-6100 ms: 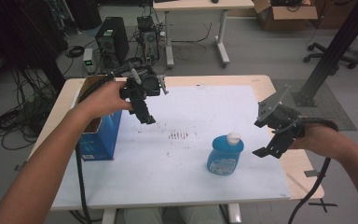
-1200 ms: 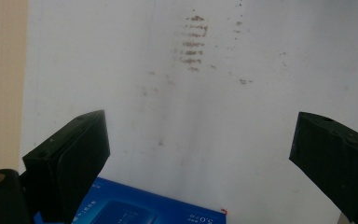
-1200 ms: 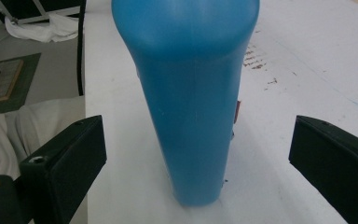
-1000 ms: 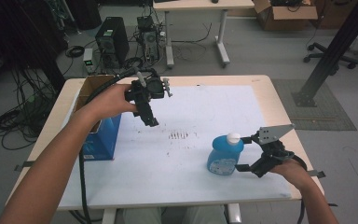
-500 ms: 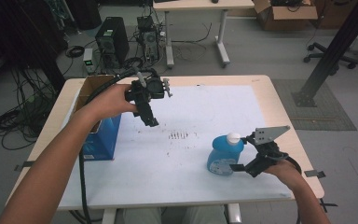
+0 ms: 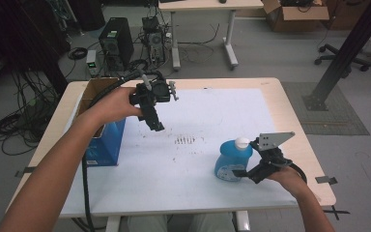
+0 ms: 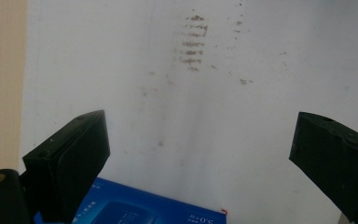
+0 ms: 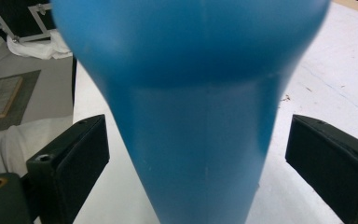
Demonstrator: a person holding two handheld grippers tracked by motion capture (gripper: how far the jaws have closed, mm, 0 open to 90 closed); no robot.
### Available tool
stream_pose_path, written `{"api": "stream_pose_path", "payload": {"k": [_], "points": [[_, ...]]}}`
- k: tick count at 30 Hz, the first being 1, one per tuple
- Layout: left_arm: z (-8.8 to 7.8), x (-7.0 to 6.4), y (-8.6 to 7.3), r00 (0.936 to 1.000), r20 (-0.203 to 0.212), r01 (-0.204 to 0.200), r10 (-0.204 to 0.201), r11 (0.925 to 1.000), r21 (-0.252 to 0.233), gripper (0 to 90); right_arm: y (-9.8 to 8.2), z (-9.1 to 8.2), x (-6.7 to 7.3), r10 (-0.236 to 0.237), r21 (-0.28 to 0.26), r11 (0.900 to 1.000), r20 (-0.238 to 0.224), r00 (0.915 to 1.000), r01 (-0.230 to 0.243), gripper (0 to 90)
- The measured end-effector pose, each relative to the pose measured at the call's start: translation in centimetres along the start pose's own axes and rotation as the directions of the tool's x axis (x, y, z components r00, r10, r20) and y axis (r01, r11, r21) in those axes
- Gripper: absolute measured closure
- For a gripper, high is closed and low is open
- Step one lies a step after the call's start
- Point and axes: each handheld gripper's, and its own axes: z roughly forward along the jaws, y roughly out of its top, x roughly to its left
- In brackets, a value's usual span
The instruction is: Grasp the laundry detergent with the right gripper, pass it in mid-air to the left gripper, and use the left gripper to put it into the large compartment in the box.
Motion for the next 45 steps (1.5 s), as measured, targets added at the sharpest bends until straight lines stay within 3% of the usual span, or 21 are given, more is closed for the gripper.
{"api": "stream_pose_path", "payload": {"k": [13,45], "points": [[0.06,0.06,0.00,1.0000,-0.001,0.001,-0.001,1.0000,-0.001,5.1,-0.41,0.40,-0.02,0.002,-0.021,1.000,-0.012,0.9999,-0.002,14.8],[0.14,0.01,0.02,1.0000,0.001,0.001,-0.001,1.0000,0.003,5.2,-0.60,0.14,0.08,-0.058,-0.046,0.997,-0.013,0.9982,0.057,42.0]]}}
